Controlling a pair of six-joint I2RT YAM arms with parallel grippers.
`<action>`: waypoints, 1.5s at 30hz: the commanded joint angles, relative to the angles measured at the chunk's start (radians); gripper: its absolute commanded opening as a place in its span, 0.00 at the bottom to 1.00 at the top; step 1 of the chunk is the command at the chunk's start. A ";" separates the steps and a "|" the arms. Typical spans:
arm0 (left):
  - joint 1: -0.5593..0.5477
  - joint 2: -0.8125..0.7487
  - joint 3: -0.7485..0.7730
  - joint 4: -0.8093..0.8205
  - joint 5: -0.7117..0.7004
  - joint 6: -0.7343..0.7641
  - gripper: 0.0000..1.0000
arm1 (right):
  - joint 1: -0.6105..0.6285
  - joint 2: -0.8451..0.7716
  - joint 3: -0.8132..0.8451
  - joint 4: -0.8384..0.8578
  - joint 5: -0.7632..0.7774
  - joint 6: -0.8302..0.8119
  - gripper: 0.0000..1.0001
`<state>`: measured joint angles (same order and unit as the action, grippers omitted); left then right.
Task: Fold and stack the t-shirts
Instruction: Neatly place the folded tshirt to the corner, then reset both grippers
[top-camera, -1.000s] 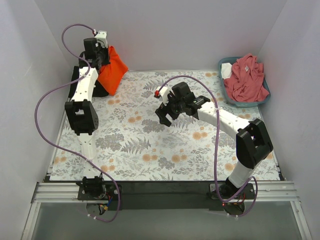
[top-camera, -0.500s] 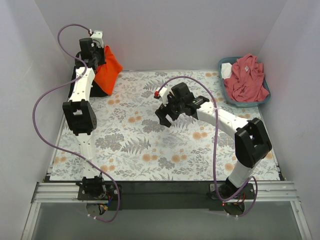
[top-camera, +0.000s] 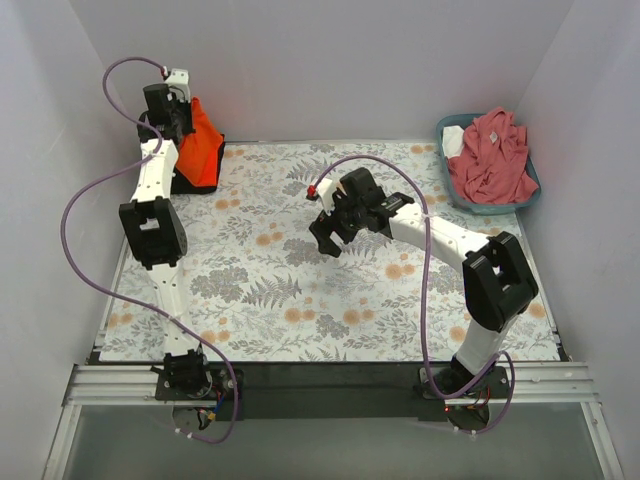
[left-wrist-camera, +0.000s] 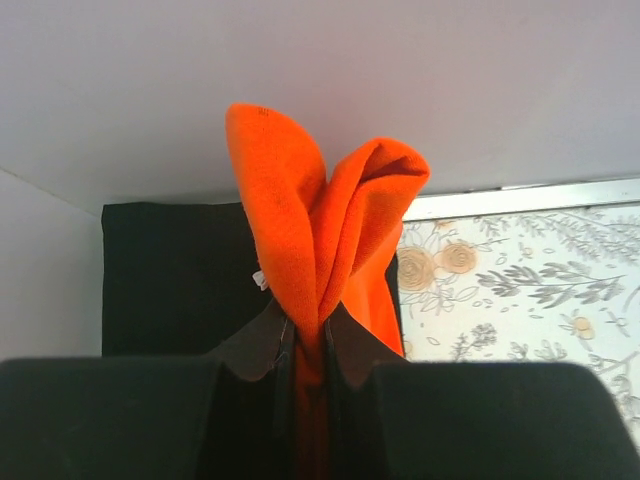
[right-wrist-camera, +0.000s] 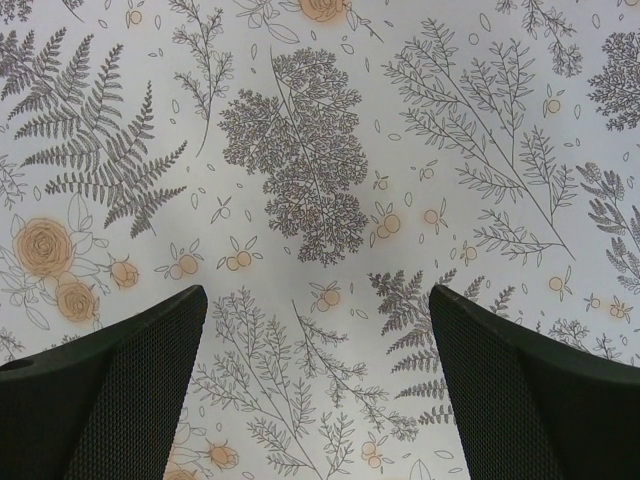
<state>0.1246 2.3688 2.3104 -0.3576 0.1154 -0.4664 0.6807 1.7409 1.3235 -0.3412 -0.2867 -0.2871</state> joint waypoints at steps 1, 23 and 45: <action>0.015 0.007 0.006 0.061 -0.006 0.049 0.00 | -0.003 0.009 0.020 0.004 -0.022 0.011 0.98; 0.056 0.113 0.024 0.233 -0.212 0.212 0.53 | -0.003 0.031 0.051 -0.021 -0.046 0.020 0.98; -0.029 -0.264 -0.146 -0.248 0.073 -0.029 0.85 | -0.226 -0.138 0.011 -0.044 -0.069 0.034 0.98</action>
<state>0.1741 2.2974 2.2131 -0.4332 0.0795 -0.4202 0.5358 1.7004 1.3315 -0.3733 -0.3252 -0.2680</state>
